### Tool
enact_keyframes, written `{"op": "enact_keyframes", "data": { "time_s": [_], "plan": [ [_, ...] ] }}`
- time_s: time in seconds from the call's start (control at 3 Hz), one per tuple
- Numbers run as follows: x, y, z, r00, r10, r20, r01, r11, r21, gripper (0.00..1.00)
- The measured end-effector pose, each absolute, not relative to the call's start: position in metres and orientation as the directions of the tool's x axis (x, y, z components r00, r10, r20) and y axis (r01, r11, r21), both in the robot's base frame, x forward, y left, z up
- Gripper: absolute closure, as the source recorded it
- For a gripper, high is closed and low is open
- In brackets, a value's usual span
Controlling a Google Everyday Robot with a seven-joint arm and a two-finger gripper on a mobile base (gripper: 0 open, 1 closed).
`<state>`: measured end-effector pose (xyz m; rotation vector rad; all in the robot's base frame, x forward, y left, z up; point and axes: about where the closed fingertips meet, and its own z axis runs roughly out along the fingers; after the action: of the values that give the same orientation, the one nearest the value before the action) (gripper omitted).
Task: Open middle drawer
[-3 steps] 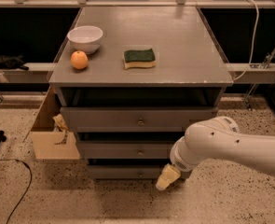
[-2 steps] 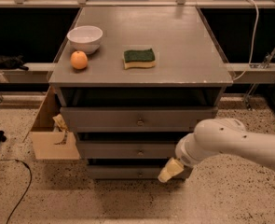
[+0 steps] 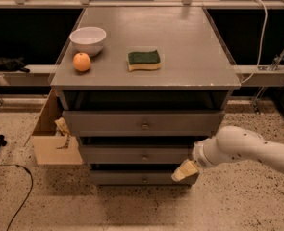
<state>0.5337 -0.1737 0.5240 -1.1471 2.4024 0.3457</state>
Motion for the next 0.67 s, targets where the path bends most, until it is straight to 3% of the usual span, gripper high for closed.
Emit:
{"op": "enact_keyframes", "data": {
  "time_s": [0.67],
  "plan": [
    [0.524, -0.164, 0.518, -0.528, -0.674, -0.517, -0.800, 0.600, 0.035, 0.00]
  ]
}}
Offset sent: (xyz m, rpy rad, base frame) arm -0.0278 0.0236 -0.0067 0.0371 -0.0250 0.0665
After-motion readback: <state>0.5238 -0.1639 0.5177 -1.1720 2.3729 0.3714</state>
